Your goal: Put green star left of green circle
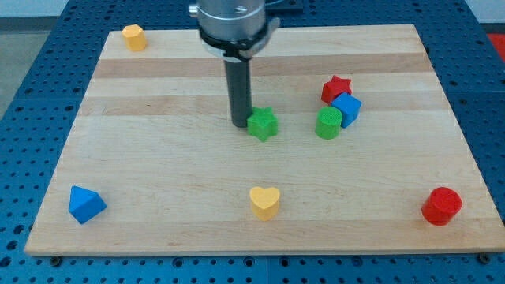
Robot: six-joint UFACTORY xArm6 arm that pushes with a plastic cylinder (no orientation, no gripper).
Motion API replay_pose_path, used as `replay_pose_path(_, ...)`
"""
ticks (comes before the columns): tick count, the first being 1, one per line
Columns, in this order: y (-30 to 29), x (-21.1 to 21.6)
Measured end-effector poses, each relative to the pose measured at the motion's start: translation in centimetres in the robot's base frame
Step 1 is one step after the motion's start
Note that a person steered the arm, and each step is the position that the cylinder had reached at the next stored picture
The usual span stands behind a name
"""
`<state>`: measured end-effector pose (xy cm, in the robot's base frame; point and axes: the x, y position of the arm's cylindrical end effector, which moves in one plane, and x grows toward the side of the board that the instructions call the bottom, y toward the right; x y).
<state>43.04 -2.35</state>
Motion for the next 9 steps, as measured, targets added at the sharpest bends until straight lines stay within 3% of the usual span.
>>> replay_pose_path(3,0.6,3.2)
replay_pose_path(9,5.8,4.2)
